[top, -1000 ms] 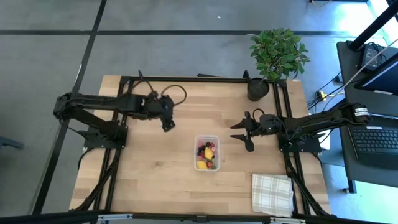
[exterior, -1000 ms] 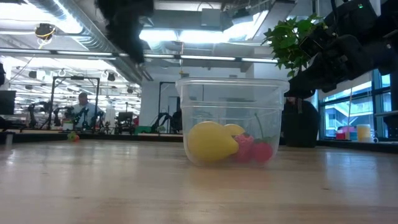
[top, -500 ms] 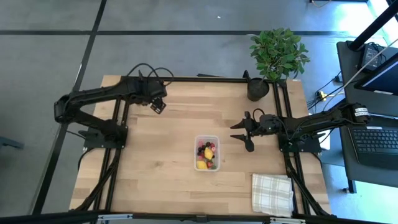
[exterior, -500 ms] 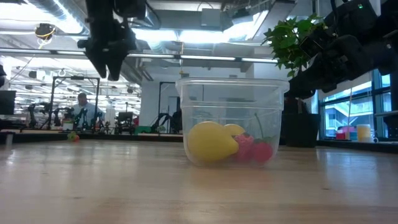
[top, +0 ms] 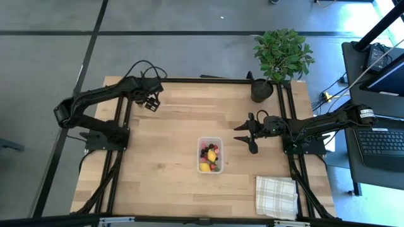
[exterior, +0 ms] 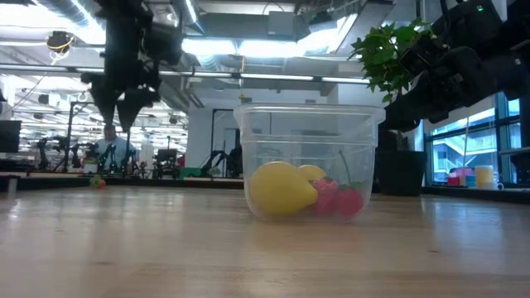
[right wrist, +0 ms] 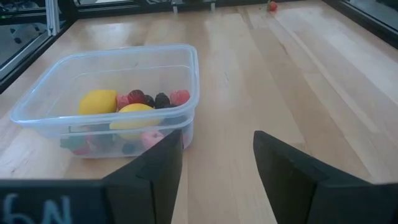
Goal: Pick and placing Produce into tupperware
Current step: Put the strawberry into the transparent bin
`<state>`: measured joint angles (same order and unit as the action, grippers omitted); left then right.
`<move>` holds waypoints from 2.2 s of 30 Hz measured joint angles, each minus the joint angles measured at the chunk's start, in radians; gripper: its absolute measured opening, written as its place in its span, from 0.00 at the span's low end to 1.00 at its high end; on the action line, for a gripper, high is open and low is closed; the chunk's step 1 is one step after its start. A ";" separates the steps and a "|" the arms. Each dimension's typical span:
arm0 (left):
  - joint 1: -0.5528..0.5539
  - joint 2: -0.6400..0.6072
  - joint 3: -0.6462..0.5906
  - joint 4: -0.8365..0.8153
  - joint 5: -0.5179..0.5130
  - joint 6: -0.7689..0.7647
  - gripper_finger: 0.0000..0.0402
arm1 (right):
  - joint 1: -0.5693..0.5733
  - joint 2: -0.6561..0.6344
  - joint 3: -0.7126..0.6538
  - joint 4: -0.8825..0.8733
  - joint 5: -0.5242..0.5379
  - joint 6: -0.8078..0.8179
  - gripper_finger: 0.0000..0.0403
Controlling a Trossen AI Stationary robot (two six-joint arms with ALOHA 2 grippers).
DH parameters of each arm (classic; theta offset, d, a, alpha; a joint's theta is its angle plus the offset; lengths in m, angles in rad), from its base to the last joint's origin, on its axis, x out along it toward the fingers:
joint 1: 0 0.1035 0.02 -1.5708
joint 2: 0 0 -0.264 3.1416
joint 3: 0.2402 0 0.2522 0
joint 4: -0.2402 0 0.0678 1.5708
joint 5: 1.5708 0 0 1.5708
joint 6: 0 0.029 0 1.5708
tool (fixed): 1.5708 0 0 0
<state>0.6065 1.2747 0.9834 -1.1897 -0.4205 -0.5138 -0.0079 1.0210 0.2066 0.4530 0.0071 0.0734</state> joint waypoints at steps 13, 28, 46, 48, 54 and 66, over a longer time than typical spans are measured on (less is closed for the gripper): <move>0.090 0.000 -0.228 0.265 0.035 -0.063 0.67 | 0.000 0.000 0.000 0.001 0.000 -0.001 0.49; 0.161 0.000 -0.319 0.399 0.038 -0.110 0.67 | 0.000 0.000 0.000 0.002 0.000 -0.003 0.49; 0.225 0.167 -0.379 0.581 0.008 -0.091 0.67 | 0.000 0.000 0.000 0.001 0.000 -0.004 0.49; 0.226 0.192 -0.378 0.604 -0.003 -0.079 0.67 | 0.000 0.000 0.000 0.001 0.000 -0.004 0.49; 0.225 0.218 -0.377 0.616 -0.035 -0.086 0.67 | 0.000 0.000 0.001 0.000 0.000 -0.004 0.49; 0.249 0.219 -0.376 0.605 0.043 -0.093 0.66 | 0.000 0.000 0.001 0.000 0.000 -0.003 0.49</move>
<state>0.8555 1.4933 0.6071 -0.5846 -0.3771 -0.6071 -0.0079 1.0210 0.2077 0.4530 0.0074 0.0705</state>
